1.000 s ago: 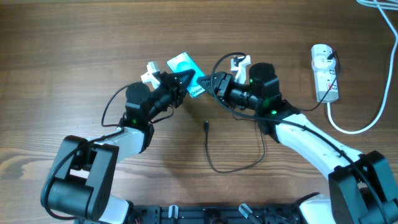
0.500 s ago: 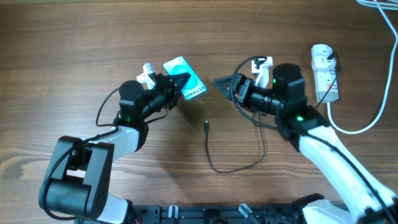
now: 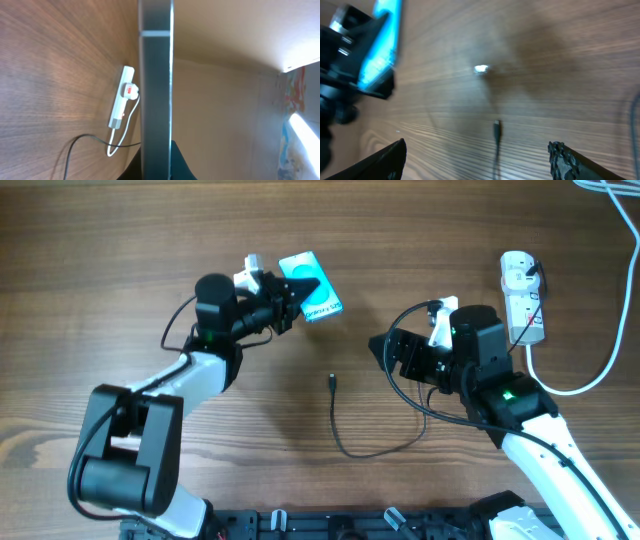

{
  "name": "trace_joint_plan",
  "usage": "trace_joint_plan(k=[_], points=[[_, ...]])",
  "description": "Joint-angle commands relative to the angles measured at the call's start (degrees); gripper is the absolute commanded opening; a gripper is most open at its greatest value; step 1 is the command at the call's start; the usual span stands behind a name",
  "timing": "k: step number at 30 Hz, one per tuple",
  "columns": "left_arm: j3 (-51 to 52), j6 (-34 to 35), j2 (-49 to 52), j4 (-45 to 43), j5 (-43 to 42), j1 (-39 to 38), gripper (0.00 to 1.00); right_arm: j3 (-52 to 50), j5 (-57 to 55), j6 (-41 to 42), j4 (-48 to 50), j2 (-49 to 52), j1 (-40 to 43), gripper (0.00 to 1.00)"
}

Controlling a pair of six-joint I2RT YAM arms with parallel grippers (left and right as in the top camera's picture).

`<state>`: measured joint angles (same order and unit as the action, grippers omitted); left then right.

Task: Plug charger to phone and switch on socket
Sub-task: 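Open the right gripper and withdraw it from the phone, then move the right gripper down over the black USB-C cable end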

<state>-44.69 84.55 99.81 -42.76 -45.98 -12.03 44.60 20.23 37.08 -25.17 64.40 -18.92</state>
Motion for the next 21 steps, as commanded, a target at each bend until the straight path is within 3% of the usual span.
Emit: trace_joint_plan(k=[1, 10, 21], points=[[-5.09, 0.02, 2.45, 2.75, -4.92, 0.26, 0.04, -0.09, -5.31, -2.78, -2.23, -0.5, 0.13, 0.92], [-11.56, 7.63, 8.68, 6.62, -10.84, 0.26, 0.04, -0.09, -6.93, -4.57, -5.66, -0.48, 0.13, 0.91], [-11.58, 8.55, 11.02, 6.58, -15.74, 0.26, 0.04, -0.09, -6.91, -5.4, -6.95, -0.44, 0.13, 0.92]])
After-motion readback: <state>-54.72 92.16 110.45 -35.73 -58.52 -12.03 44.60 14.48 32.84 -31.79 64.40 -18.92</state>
